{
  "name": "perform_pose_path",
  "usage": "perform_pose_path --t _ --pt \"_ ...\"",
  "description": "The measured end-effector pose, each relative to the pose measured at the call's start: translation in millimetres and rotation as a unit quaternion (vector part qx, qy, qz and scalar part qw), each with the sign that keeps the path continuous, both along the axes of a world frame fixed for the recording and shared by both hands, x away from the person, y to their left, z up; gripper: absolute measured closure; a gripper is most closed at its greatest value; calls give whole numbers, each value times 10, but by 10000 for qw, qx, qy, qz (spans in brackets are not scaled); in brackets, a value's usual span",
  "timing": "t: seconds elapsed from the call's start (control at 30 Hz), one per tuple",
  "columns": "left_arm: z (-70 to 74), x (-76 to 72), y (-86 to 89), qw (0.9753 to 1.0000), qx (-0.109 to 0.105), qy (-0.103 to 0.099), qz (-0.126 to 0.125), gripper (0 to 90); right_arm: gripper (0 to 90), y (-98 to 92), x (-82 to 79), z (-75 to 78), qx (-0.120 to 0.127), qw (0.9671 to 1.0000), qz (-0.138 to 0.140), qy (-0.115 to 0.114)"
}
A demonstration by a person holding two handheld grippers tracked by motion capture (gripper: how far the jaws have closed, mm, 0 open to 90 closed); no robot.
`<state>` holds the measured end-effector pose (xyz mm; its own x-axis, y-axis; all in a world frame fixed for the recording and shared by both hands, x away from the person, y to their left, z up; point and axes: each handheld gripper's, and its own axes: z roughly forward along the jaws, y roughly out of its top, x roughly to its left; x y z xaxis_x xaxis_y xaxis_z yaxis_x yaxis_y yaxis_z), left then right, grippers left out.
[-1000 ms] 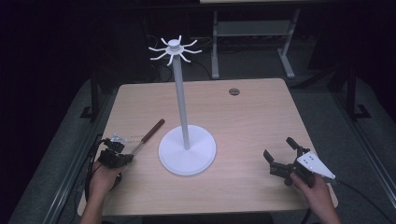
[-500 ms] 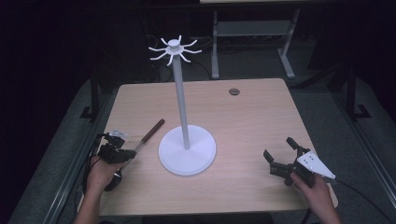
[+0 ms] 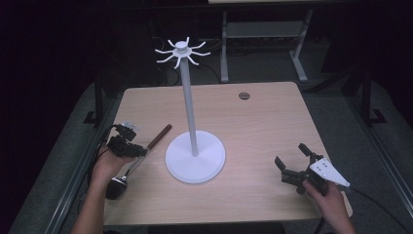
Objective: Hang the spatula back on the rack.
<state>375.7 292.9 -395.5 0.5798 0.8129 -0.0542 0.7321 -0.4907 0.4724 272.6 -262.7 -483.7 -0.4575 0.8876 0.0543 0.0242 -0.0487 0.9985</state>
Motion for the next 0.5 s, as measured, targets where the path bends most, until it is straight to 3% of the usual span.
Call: perform_pose_path --t 0.17,0.37,0.5 --pt "31 136 -70 9999 26 110 -21 673 0 0 0 0 1 10000 0 1" --pt "37 331 -146 9986 295 387 -198 672 0 1 0 0 -1 10000 -1 -1" --pt "2 451 -199 9977 434 490 -188 668 0 0 0 0 0 10000 2 0"
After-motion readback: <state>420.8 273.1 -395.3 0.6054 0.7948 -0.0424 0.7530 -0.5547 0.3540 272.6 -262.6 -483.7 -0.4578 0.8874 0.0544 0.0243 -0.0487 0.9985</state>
